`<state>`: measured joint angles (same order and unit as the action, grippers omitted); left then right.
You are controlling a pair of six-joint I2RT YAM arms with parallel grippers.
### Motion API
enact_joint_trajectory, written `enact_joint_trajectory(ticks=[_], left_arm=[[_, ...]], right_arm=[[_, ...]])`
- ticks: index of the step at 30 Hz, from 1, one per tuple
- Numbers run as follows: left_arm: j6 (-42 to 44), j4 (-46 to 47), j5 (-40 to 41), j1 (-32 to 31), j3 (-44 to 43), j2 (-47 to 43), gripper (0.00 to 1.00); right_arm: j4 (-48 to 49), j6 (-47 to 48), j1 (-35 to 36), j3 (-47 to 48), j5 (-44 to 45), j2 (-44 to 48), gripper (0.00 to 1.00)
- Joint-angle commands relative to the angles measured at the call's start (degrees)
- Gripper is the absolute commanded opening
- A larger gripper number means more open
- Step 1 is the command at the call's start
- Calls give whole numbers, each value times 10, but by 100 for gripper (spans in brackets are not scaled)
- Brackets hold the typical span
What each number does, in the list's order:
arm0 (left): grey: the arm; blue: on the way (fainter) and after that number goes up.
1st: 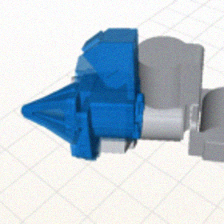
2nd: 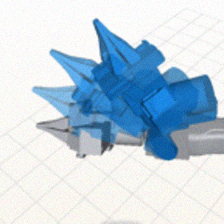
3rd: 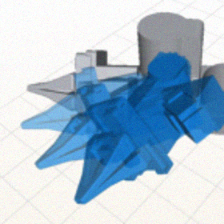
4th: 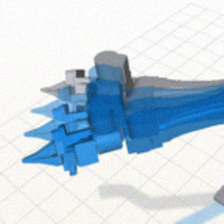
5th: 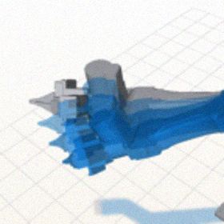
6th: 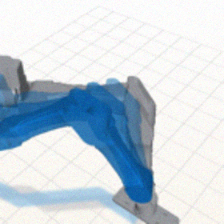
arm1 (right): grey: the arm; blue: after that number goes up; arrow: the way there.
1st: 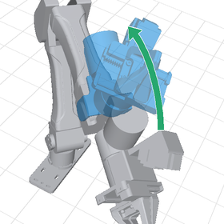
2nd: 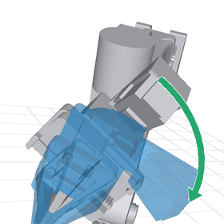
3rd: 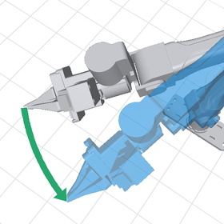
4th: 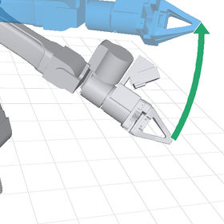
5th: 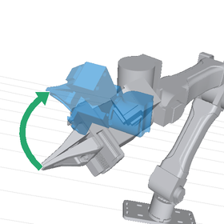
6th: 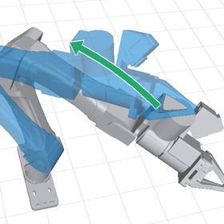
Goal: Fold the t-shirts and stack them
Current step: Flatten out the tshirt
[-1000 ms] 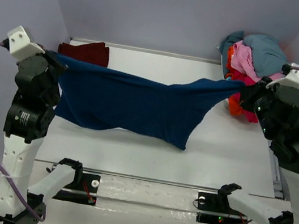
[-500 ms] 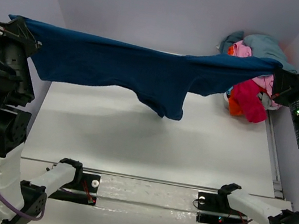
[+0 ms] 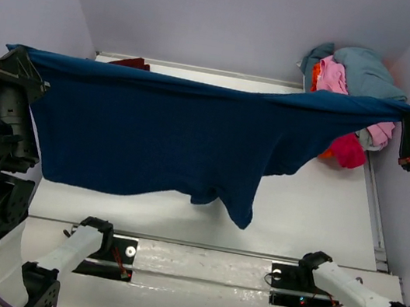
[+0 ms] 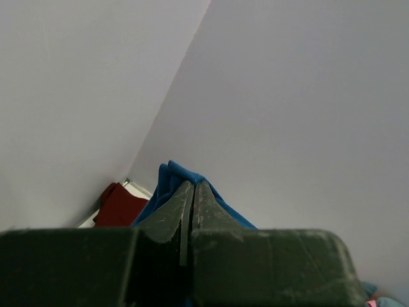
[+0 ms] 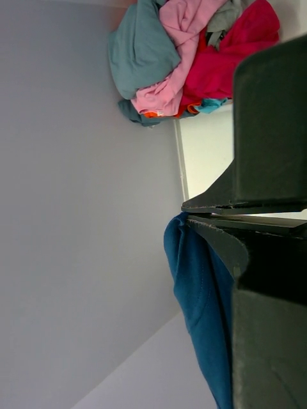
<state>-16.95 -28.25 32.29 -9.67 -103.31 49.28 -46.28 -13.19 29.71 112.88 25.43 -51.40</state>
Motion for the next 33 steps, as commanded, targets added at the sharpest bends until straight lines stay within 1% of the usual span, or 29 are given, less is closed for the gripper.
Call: enact_joint_trajectory(ticks=[1,4,6,7,8,9,11,13,17,18,20,21,22,25,29,30,33], left_arm=[[27,27,64,4,11,-2,6],[28,35,71,4,27,17,6],[28,52,69,4,50,41,6],[22,54,68,4,53,52,6],[17,58,59,4,56,76,6],[7,63,53,4,65,88,6],[-2,97,38,4,100,112,6],[-10,116,35,4,118,143,6],[-15,144,45,4,144,208,5],[-17,152,46,4,162,217,5],[-20,193,46,4,188,235,5],[-19,203,45,4,208,245,5],[-19,208,44,4,210,256,5],[-26,208,46,4,206,333,6],[-32,230,40,4,220,380,6],[-33,236,37,4,219,403,6],[-35,215,30,4,182,470,6]], right_arm=[[27,33,-2,36,48,10,7],[37,47,-2,45,62,-8,7],[40,60,-2,73,77,-35,7],[37,68,-2,86,90,-54,7],[33,77,-2,98,116,-99,7],[37,94,-2,105,129,-120,7],[64,95,-2,89,136,-166,7],[95,89,-2,53,125,-193,7],[113,77,-2,10,103,-266,7],[118,70,-2,-1,96,-292,7],[142,63,-2,-43,82,-309,7],[144,49,-10,-50,63,-334,7],[141,41,-15,-53,55,-350,7],[139,16,-30,-67,18,-407,7],[134,-10,-56,-76,-13,-470,7],[132,-22,-69,-75,-29,-483,7],[114,-37,-88,-54,-56,-537,7]])
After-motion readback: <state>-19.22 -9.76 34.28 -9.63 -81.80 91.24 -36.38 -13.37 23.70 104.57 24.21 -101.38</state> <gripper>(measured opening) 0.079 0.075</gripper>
